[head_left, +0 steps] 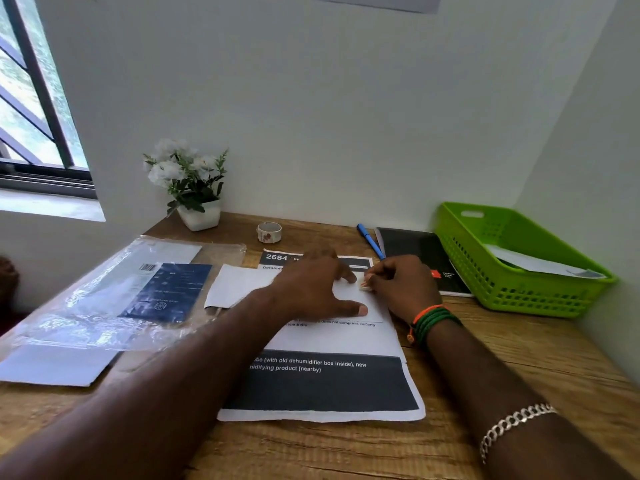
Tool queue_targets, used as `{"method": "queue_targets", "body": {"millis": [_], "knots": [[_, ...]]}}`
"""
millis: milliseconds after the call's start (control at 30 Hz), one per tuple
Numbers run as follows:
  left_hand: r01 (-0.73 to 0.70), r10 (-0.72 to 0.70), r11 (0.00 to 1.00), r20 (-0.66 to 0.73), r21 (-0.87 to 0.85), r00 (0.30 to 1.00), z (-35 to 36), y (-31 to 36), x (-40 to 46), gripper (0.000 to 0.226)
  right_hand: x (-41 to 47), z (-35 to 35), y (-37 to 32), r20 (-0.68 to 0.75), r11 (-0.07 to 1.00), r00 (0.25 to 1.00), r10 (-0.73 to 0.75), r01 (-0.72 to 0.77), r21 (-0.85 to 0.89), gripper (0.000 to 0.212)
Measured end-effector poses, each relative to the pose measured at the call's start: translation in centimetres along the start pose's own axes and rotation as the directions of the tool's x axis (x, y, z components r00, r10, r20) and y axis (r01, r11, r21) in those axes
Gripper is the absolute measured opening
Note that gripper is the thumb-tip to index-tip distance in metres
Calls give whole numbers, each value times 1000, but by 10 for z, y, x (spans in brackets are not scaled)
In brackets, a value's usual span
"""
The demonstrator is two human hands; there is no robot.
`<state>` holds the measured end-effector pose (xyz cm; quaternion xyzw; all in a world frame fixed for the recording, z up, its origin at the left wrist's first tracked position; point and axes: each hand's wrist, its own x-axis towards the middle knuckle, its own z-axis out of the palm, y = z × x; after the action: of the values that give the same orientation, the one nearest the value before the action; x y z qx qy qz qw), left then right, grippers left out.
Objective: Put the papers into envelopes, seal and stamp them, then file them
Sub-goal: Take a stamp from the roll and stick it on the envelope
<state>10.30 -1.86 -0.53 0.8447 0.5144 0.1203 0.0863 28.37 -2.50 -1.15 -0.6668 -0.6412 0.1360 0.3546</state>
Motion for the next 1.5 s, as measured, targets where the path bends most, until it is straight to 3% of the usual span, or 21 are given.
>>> {"method": "queue_targets", "body": {"millis": [200,833,1067,1267,1400,1500], "knots": [[6,-6,1000,5,-12,1000,2,-1,1,70,-1,5,-1,-28,993,999,-19,16,-118,8],[5,-6,1000,70,18,998,4,-4,6,73,-5,12,-9,-98,964,995,-29,2,-266,14],[8,-13,998,95,56,995,2,-2,6,71,-6,5,-8,-76,992,996,50,-58,-108,10],[13,-16,999,109,29,994,2,-3,6,70,3,-13,3,-108,976,990,89,-65,209,14],[16,-17,1000,106,14,994,2,-3,6,70,2,-22,1,-142,986,990,2,22,163,16],[15,-16,1000,85,13,996,3,-2,5,69,-4,-21,-3,-21,996,996,-89,89,8,22]]}}
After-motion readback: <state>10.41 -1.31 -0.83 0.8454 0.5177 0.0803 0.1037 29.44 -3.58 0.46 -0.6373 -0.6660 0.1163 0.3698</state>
